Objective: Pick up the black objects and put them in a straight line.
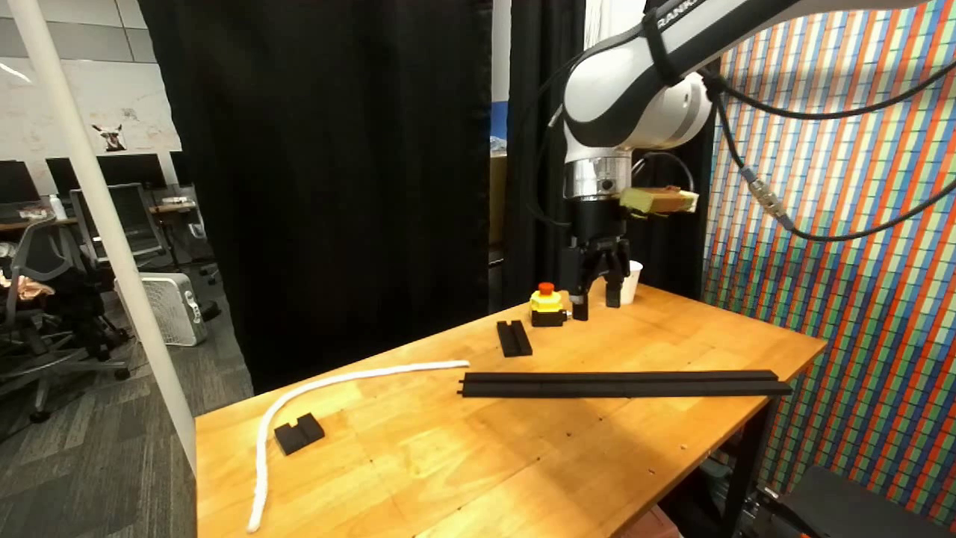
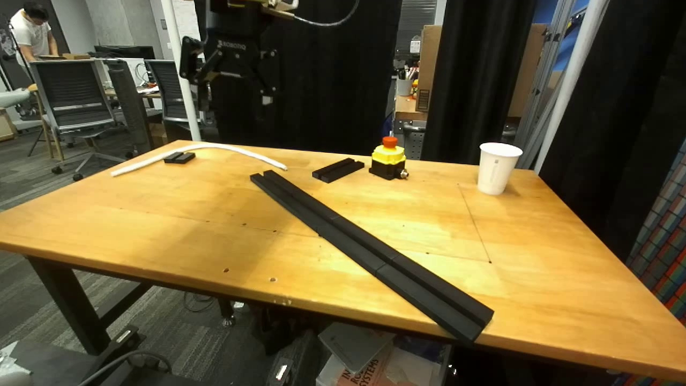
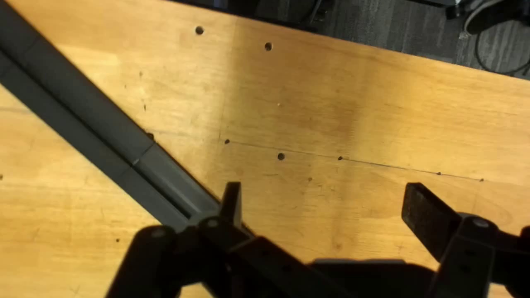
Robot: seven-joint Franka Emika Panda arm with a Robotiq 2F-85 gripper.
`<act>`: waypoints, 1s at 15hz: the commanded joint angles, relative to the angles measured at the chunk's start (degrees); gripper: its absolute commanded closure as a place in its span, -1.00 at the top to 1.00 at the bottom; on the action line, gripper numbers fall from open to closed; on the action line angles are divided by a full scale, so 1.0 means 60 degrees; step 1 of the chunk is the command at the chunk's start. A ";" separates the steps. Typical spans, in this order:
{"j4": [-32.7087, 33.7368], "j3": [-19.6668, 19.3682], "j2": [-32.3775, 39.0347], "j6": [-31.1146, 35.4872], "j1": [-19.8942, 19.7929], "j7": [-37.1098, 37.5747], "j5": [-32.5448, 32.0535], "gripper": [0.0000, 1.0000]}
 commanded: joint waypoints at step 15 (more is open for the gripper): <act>-0.3309 -0.0424 -0.7046 -0.3865 0.0126 0.1607 -0.1262 1.00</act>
